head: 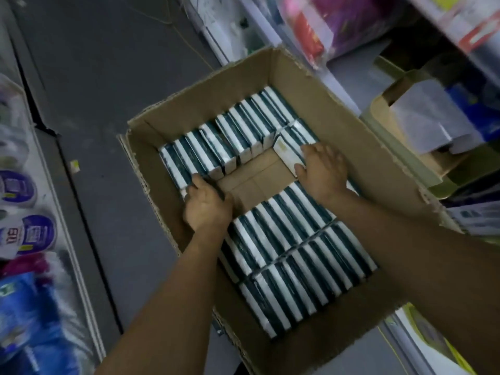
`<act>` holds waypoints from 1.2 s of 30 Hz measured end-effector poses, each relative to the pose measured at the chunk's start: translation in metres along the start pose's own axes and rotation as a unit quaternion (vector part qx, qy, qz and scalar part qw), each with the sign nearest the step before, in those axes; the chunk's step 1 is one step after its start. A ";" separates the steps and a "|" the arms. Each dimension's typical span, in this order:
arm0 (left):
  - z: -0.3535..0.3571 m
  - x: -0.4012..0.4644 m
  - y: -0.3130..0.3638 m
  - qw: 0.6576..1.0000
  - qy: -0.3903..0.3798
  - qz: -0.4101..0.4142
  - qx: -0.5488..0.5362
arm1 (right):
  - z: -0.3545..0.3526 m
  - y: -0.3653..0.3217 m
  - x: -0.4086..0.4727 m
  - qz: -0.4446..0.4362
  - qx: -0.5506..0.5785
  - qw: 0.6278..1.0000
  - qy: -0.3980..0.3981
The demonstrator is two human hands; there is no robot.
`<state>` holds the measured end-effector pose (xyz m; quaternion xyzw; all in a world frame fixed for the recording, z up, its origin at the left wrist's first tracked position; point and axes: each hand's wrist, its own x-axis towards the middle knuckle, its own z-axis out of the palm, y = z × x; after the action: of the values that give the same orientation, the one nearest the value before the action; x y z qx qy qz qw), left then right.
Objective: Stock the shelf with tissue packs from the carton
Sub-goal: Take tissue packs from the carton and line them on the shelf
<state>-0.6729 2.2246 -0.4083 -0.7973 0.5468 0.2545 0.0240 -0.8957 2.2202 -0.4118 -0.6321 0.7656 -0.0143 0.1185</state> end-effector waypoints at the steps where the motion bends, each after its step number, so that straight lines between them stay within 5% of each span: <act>1: 0.001 0.002 0.001 0.999 -0.001 0.004 0.035 | 0.002 -0.001 0.006 0.008 -0.021 1.000 0.003; 8: 0.002 0.013 0.008 0.991 -0.018 -0.008 0.134 | 0.005 -0.007 0.030 0.010 -0.110 0.993 -0.047; 13: -0.010 0.011 0.007 0.999 -0.004 -0.024 0.045 | -0.014 -0.008 0.015 0.023 0.005 1.000 0.017; 16: -0.023 -0.010 0.014 0.996 0.033 0.042 -0.067 | -0.026 -0.007 -0.008 0.032 0.144 0.987 0.067; 23: -0.059 -0.077 0.034 0.940 -0.052 0.142 -0.305 | -0.070 -0.001 -0.091 0.032 0.378 0.925 0.029; 30: -0.123 -0.193 0.074 0.837 -0.227 0.060 -0.493 | -0.156 0.017 -0.181 -0.071 0.328 0.928 0.162; 36: -0.169 -0.257 0.099 0.812 -0.279 0.160 -0.487 | -0.234 0.027 -0.247 -0.090 0.394 0.895 0.188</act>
<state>-0.7664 2.3521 -0.1269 -0.5002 0.4406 0.6997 -0.2570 -0.9261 2.4357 -0.1491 -0.5858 0.6449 -0.4438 0.2097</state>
